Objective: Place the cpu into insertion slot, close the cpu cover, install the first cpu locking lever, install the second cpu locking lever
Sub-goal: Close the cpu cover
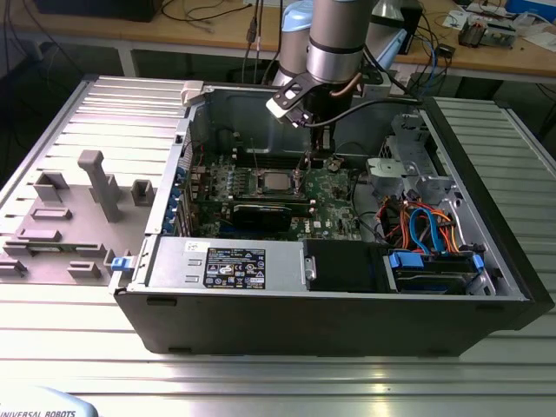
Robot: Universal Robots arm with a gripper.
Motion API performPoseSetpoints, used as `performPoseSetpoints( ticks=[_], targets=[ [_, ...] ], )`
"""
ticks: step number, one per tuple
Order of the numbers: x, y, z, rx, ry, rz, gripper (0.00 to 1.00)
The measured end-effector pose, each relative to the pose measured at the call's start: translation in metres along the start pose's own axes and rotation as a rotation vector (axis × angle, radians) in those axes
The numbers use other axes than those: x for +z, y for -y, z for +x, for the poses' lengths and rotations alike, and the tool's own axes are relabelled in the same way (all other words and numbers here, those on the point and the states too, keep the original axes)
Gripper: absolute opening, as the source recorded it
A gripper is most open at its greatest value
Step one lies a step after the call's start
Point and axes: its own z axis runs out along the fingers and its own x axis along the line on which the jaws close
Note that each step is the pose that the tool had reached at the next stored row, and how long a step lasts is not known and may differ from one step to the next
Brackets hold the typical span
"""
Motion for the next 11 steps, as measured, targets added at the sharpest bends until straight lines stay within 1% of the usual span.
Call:
performPoseSetpoints(
  ticks=[6, 8, 11],
  targets=[
    [-0.0001, 0.0007, 0.0, 0.0, 0.0001, 0.0, 0.11],
    [-0.0001, 0.0042, 0.0, 0.0, 0.0, 0.0, 0.11],
    [-0.0002, 0.0047, 0.0, 0.0, 0.0001, 0.0, 0.11]
  ],
)
